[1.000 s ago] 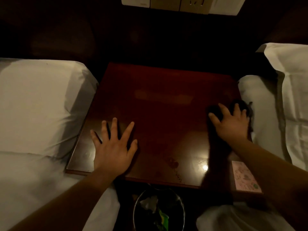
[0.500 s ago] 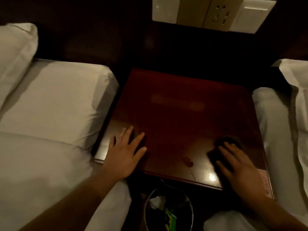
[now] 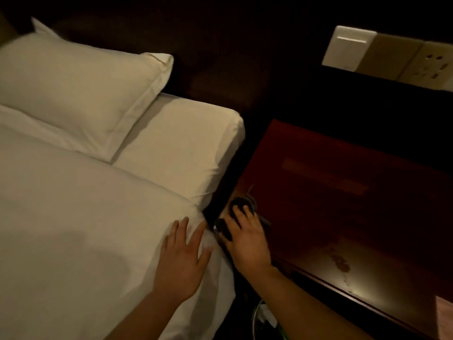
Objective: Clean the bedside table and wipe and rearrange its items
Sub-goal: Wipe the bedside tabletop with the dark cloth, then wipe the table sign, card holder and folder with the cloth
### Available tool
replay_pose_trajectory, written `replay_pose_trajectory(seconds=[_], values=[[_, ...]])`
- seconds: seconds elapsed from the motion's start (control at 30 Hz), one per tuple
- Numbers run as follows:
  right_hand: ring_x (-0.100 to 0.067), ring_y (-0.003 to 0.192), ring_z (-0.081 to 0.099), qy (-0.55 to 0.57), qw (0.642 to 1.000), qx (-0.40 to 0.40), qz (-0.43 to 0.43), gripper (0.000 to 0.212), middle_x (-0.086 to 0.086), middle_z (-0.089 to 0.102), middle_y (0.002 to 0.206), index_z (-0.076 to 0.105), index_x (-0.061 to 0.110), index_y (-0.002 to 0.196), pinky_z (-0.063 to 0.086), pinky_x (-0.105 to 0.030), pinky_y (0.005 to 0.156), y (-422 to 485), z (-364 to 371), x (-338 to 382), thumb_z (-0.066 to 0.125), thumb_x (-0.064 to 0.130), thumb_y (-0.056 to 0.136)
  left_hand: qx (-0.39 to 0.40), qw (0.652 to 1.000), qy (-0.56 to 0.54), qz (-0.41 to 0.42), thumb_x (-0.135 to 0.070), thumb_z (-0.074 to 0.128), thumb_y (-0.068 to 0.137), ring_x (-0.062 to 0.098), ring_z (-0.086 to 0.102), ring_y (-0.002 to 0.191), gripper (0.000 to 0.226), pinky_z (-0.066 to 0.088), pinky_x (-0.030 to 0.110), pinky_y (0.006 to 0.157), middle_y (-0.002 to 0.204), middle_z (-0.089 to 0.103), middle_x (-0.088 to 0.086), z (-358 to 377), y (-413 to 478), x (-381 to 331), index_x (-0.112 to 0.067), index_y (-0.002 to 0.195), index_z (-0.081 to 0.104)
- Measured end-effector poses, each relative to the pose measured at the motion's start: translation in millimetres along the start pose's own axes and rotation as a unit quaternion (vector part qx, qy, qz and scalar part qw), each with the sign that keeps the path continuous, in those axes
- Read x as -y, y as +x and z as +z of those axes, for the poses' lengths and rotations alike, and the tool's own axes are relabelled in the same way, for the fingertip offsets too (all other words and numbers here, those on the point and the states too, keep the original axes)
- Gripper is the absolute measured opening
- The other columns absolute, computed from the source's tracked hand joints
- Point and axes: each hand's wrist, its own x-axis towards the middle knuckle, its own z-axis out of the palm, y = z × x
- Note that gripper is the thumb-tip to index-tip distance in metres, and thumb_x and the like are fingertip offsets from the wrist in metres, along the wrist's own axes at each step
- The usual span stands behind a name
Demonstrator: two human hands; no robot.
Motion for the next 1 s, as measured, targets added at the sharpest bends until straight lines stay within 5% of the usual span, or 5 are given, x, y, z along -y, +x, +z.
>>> replay_pose_trajectory(seconds=[0.13,0.3,0.6,1.0], values=[[-0.027,0.128,0.041,0.057,0.990,0.099,-0.078,0.041,-0.002,0.051,0.139,0.052,0.029,0.135,0.030,-0.038,0.108,27,-14,37,0.048,0.039,0.095,-0.022,0.998,0.005,-0.051,-0.069,-0.004,0.083,0.026,-0.002,0.155,0.082,0.011,0.043,0.124,0.168,0.005,0.003,-20,-28,31,-0.038,0.158,0.010],[-0.026,0.103,0.057,0.141,0.980,0.078,-0.115,0.033,-0.005,0.062,0.111,0.062,0.025,0.122,0.049,-0.040,0.088,43,-55,91,0.064,0.028,0.089,-0.076,0.987,-0.026,-0.137,-0.066,0.012,0.092,0.026,0.003,0.155,0.071,0.012,0.045,0.124,0.168,0.012,0.003,-52,-83,91,-0.038,0.157,0.016],[-0.016,0.096,0.059,0.123,0.954,0.130,-0.239,0.040,0.007,0.060,0.106,0.058,0.038,0.127,0.048,-0.029,0.079,33,-52,247,0.064,0.032,0.087,-0.136,0.940,-0.059,-0.307,-0.072,0.006,0.083,0.030,0.006,0.154,0.081,0.011,0.055,0.122,0.167,0.015,0.004,-92,-189,197,-0.040,0.157,0.013],[-0.013,0.089,0.058,0.111,0.928,0.152,-0.321,0.039,0.009,0.060,0.101,0.057,0.038,0.126,0.044,-0.026,0.070,-1,3,412,0.062,0.039,0.087,-0.171,0.903,-0.114,-0.378,-0.058,0.039,0.097,0.030,0.005,0.154,0.070,0.010,0.055,0.122,0.167,0.014,0.007,-103,-296,317,-0.038,0.158,0.012]])
